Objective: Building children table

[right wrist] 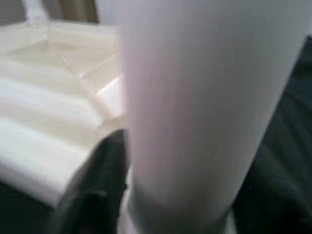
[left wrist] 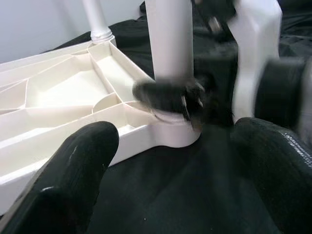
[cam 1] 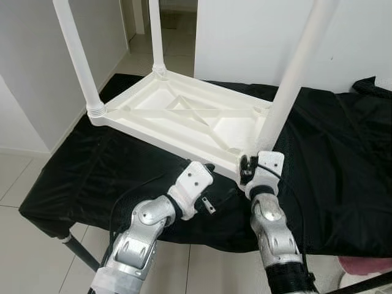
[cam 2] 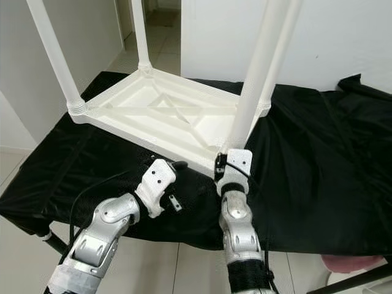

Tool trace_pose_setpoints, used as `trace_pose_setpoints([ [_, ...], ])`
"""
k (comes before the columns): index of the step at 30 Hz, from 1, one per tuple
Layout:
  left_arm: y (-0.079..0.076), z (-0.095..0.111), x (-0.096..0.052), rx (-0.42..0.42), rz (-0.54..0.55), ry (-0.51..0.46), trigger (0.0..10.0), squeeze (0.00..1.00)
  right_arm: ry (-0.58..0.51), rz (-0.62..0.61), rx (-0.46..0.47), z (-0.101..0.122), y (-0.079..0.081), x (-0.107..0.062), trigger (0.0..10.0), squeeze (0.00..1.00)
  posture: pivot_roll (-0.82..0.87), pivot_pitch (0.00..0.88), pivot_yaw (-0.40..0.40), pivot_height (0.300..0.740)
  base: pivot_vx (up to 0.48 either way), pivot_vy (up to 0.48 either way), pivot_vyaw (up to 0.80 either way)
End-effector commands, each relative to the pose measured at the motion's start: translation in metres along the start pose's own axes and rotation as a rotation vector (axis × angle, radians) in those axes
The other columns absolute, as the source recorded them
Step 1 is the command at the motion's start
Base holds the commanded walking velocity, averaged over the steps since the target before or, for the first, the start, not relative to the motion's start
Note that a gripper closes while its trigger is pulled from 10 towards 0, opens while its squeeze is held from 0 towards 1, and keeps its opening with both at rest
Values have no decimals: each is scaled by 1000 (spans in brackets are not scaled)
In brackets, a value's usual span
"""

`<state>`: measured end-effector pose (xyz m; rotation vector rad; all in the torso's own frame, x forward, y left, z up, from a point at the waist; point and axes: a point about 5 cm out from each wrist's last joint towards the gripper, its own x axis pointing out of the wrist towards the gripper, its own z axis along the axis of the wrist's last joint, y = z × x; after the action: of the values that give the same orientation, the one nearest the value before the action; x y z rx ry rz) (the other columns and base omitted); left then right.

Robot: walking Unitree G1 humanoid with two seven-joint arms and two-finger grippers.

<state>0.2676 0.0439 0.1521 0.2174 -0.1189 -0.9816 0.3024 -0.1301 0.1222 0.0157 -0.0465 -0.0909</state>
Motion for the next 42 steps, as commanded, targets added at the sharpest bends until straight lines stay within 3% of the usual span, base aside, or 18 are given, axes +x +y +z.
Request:
trace_pose_setpoints([
  [1,4,-4,-2,1,89,20,10000,0,-9,47,-5,-1,3,-3,10000,1000,7,10,17,740,0,0,0],
  [8,14,0,-2,21,95,12,10000,0,-63,121,29,10,-8,-4,10000,1000,14,0,33,740,0,0,0],
  [9,14,0,-3,21,95,15,10000,0,-59,165,37,10,-11,-3,10000,0,21,0,33,740,0,0,0],
  [13,14,0,-4,21,95,19,10000,0,-66,225,36,12,-17,-1,10000,0,19,5,32,740,0,0,0],
  [17,13,-2,-6,18,92,26,10000,0,-77,426,-15,19,-30,9,10000,0,16,6,35,740,0,0,0],
  [22,11,0,-3,14,88,18,10000,0,-63,477,-61,21,-36,19,10000,0,19,13,36,740,0,0,0],
  [29,10,1,-3,17,86,17,10000,0,15,656,-121,15,-33,30,10000,0,35,9,36,740,0,0,0],
  [32,13,2,-4,26,98,18,10000,0,47,759,-191,12,-29,36,10000,0,53,0,37,740,0,0,0],
  [37,14,3,-5,28,101,17,10000,0,54,808,-218,13,-27,41,10000,0,58,0,38,740,0,0,0],
  [38,15,3,-5,30,101,18,10000,0,58,814,-228,13,-27,42,6314,0,58,0,43,740,0,0,0],
  [39,15,3,-5,31,101,18,10000,0,60,823,-233,12,-28,43,6314,0,58,0,43,740,0,0,0],
  [40,15,3,-5,32,100,18,10000,0,62,825,-238,12,-29,45,3333,0,56,0,46,740,0,0,0],
  [41,15,4,-5,34,98,18,10000,0,65,827,-238,11,-30,45,1333,0,56,0,46,740,0,0,0],
  [42,14,4,-4,35,94,16,10000,0,74,827,-236,10,-34,45,0,0,56,0,46,740,0,0,0],
])
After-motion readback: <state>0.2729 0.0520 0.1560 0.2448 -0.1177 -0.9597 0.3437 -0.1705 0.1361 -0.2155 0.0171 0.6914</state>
